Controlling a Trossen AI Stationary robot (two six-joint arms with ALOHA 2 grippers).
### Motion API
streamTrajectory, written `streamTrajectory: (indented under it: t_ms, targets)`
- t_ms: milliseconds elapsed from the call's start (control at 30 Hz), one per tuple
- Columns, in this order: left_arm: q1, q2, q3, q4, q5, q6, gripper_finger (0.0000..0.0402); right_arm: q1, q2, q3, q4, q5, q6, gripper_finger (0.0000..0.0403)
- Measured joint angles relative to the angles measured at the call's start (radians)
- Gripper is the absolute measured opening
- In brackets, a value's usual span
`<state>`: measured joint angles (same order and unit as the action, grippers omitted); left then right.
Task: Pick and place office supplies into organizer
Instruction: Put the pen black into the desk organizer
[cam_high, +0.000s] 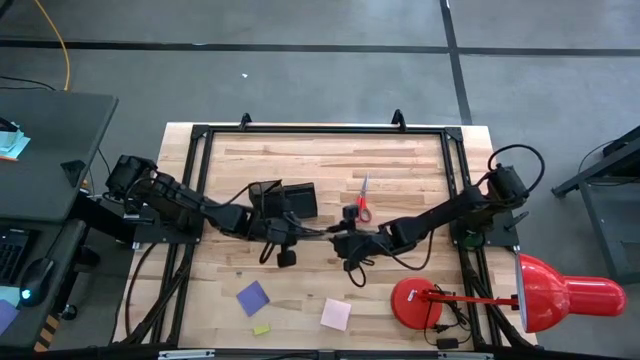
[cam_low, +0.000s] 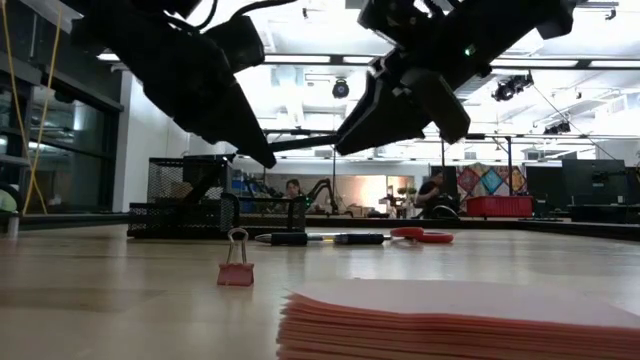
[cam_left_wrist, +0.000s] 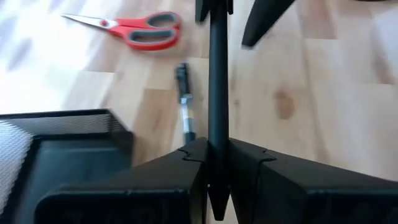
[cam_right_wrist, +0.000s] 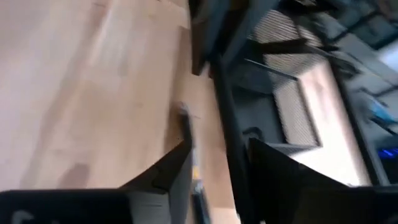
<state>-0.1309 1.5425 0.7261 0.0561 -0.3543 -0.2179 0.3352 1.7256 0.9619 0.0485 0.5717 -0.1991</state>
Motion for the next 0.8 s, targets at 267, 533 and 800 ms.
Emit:
streamTrajectory:
  t_ms: [267, 533, 800]
  targets:
    - [-0.074, 0.0, -0.003, -0.015, -0.162, -0.032, 0.0021, 0.083, -0.115, -0.001, -0.156, 0.266, 0.112, 0.0157]
    - [-0.169, -0.003, -0.187, 0.357, -0.185, -0.052, 0.0021, 0.149, -0.252, -0.214, 0.127, 0.234, 0.092, 0.0132]
    - [-0.242, -0.012, -0.388, 1.049, -0.157, 0.172, 0.0021, 0.102, -0.342, -0.579, 0.998, -0.202, -0.098, 0.013]
